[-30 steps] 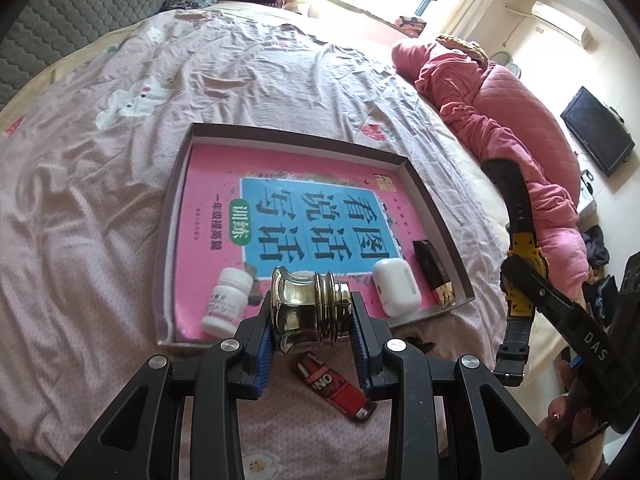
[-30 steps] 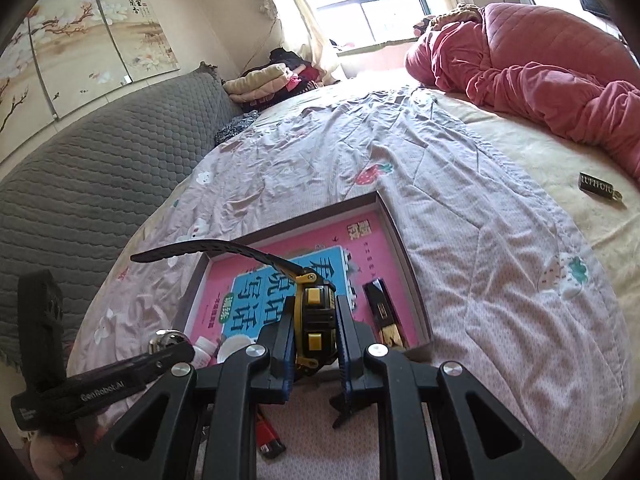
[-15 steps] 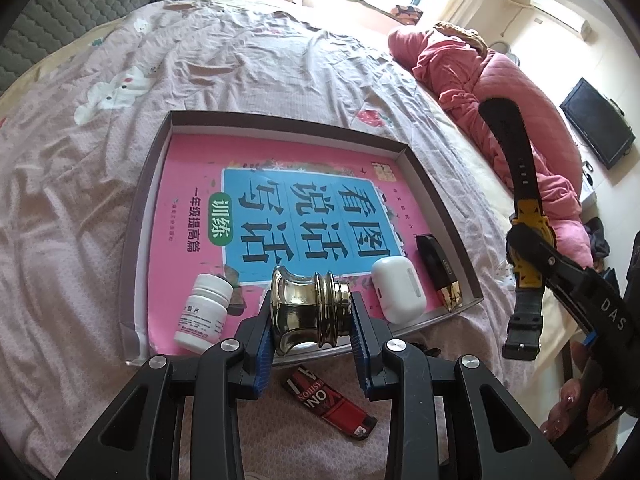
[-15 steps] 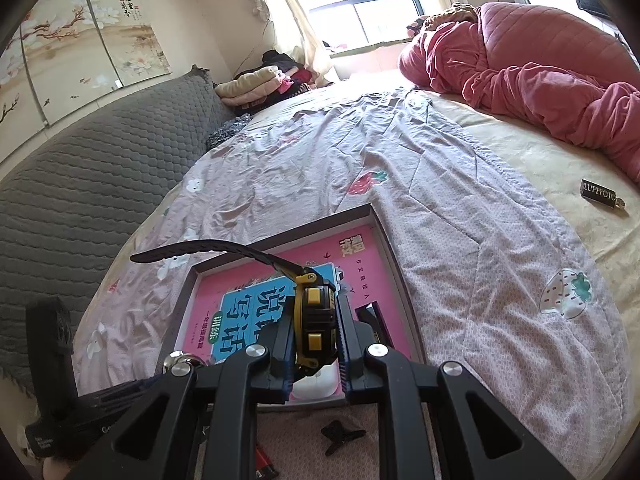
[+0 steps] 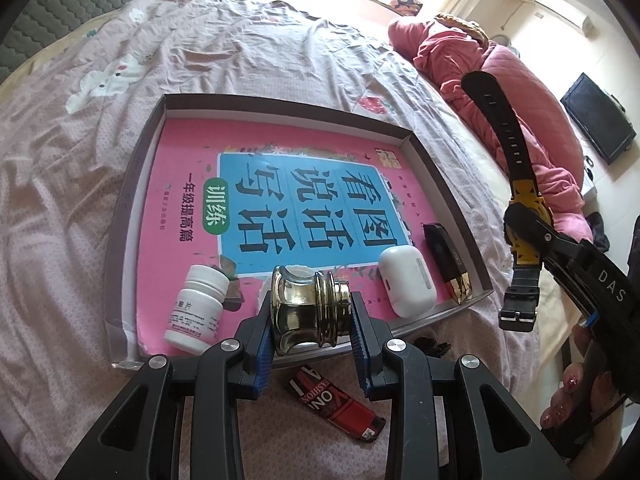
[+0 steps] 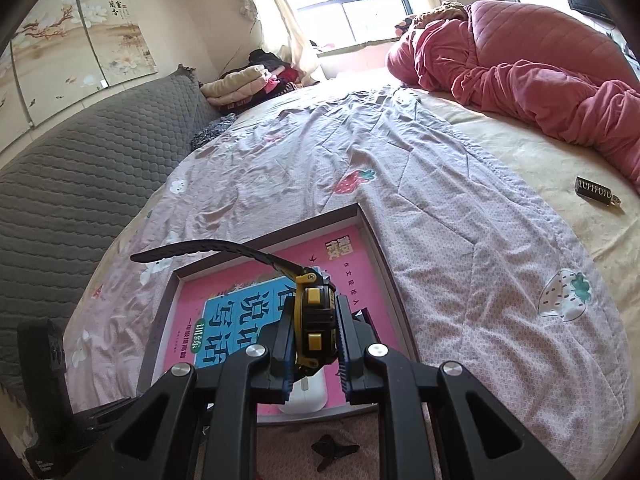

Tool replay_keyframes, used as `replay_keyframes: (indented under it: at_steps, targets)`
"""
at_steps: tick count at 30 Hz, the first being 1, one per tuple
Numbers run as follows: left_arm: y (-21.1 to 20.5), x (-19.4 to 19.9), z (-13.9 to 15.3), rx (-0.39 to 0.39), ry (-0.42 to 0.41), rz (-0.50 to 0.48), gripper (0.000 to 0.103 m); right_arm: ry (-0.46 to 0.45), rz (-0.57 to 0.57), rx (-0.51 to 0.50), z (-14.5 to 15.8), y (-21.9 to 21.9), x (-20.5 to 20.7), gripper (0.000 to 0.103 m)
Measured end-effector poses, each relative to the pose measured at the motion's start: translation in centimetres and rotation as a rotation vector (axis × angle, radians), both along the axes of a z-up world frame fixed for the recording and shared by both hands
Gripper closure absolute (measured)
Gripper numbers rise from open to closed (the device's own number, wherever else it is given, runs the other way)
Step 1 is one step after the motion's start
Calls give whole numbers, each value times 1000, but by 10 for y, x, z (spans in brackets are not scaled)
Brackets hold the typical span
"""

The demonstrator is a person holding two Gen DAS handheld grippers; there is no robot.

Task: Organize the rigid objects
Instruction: 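Carry the metal fitting over the tray with the left tool while the right tool carries the tape measure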

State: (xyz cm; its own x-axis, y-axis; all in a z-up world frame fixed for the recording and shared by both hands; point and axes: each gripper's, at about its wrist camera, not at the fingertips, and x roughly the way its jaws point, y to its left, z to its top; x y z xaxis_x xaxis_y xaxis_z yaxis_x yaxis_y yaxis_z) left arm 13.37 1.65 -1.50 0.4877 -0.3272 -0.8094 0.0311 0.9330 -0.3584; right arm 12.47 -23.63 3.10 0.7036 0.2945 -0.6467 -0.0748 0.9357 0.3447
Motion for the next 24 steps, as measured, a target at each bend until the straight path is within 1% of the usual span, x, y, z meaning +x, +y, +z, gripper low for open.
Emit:
replay_keyframes:
  at_steps: [13,24]
  targets:
    - [-3,5,-7,6,11,-2,69,33,10,-29,-15,7,5,85]
    - [-3,6,-13,14,21,-4,69,89,3,-35,-41,12,12,85]
